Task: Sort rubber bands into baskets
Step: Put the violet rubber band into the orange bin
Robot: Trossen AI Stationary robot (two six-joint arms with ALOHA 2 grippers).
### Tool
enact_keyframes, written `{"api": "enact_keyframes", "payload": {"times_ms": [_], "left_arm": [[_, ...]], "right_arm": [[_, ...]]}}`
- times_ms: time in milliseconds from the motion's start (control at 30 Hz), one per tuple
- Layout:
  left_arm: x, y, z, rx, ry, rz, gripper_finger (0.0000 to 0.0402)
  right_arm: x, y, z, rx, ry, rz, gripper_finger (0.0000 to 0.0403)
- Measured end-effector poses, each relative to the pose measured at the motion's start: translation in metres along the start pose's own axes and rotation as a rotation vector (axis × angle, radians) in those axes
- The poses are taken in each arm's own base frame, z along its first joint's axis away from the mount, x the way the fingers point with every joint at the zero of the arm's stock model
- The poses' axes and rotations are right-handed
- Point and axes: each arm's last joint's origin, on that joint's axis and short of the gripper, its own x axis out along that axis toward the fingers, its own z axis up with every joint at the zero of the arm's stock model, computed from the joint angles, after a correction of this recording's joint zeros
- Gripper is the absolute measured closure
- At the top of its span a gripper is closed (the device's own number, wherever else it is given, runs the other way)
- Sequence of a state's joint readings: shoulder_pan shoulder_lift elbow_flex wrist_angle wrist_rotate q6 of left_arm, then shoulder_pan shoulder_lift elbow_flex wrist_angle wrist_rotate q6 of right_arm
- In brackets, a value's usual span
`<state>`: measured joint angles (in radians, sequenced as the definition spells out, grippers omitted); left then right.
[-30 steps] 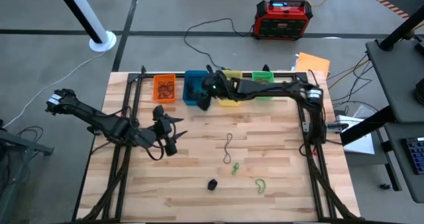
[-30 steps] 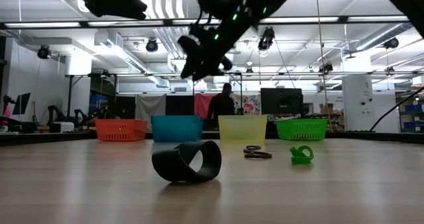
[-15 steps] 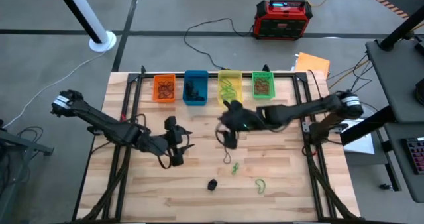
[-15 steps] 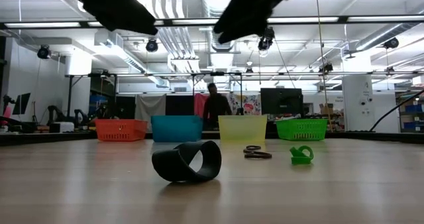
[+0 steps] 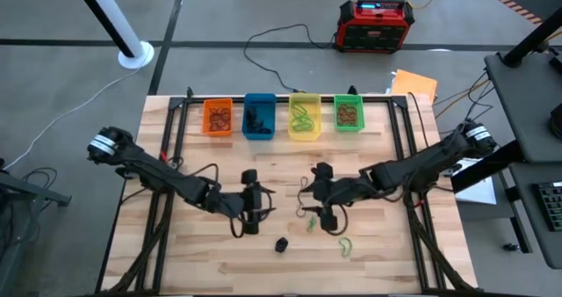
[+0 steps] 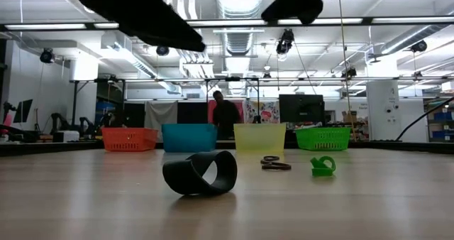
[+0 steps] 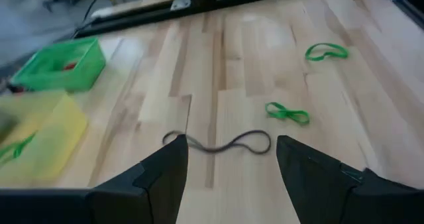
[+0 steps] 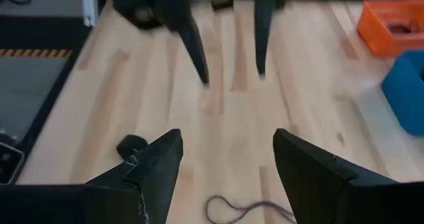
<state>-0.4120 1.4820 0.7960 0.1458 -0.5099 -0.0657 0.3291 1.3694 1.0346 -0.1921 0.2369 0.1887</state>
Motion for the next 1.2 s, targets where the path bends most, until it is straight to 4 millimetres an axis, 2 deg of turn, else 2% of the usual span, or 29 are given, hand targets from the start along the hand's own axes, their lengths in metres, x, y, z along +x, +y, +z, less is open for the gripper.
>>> {"api": "enact_keyframes", "payload": {"times_ms": [167,367,667,900,1200], "left_arm": [[0.023,0.000,-0.006,0.069,-0.012,0.030,0.0187],[0.050,0.000,-0.017,0.075,-0.030,0.032,0.0187],[0.090,0.001,-0.023,0.063,0.023,0.016,0.0187],[0.120,0.014,-0.045,0.020,0.079,-0.014,0.0187],[0.137,0.011,-0.064,0.020,0.112,-0.088,0.0183]], "right_arm": [[-0.017,-0.001,-0.003,-0.021,-0.093,-0.040,0.0172],[-0.026,-0.006,-0.011,-0.034,-0.213,-0.039,0.0172],[-0.025,-0.008,-0.021,-0.029,-0.262,-0.037,0.0172],[-0.025,-0.009,-0.023,-0.020,-0.255,-0.038,0.0172],[-0.024,-0.010,-0.024,-0.031,-0.249,-0.045,0.0172]]}}
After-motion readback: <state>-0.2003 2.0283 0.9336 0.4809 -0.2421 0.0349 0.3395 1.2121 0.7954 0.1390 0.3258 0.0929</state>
